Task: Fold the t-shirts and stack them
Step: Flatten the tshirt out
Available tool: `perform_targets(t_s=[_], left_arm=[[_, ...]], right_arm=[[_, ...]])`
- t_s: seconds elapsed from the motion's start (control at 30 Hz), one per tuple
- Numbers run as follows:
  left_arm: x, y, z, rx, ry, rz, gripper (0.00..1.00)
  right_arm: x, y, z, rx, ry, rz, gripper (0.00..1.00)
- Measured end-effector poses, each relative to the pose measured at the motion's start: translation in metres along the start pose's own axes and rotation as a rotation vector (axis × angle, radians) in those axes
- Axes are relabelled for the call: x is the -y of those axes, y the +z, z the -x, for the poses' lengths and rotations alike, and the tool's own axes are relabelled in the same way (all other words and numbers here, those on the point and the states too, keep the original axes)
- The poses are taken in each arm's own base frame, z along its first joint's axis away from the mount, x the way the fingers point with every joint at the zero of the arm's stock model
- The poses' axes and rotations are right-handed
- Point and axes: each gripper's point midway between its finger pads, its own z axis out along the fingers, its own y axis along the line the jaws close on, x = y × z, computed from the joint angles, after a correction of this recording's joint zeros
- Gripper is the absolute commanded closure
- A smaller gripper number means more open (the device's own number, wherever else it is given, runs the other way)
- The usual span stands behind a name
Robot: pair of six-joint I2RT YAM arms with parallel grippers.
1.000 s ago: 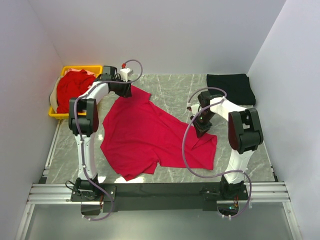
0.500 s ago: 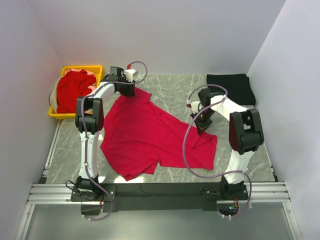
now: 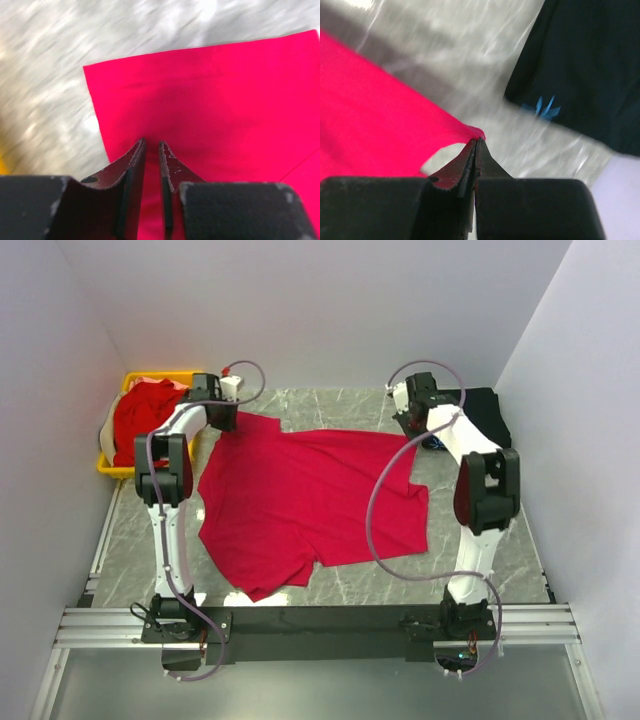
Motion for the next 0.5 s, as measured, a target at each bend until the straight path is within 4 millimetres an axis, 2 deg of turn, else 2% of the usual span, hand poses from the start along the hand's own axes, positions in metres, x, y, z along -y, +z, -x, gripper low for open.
perform_targets(t_s=[0.13,0.27,0.5], left_arm=[[-0.020,-0.010,-0.010,-0.016,-0.027,0.048,0.76],[-0.026,-0.012,-0.011,-0.014,-0.039,0.054,0.74],[-0.025,-0.012,-0.010,-0.011,-0.060,0.053,0.74]], right_arm=[[0.011,0.034,0.017,0.005,-0.014,-0.047,1.00],[0.015,0.062,0.032,0.014,-0.028,-0.076,1.00],[0.040,0.083,0.067,0.088,-0.019,-0.220,1.00]])
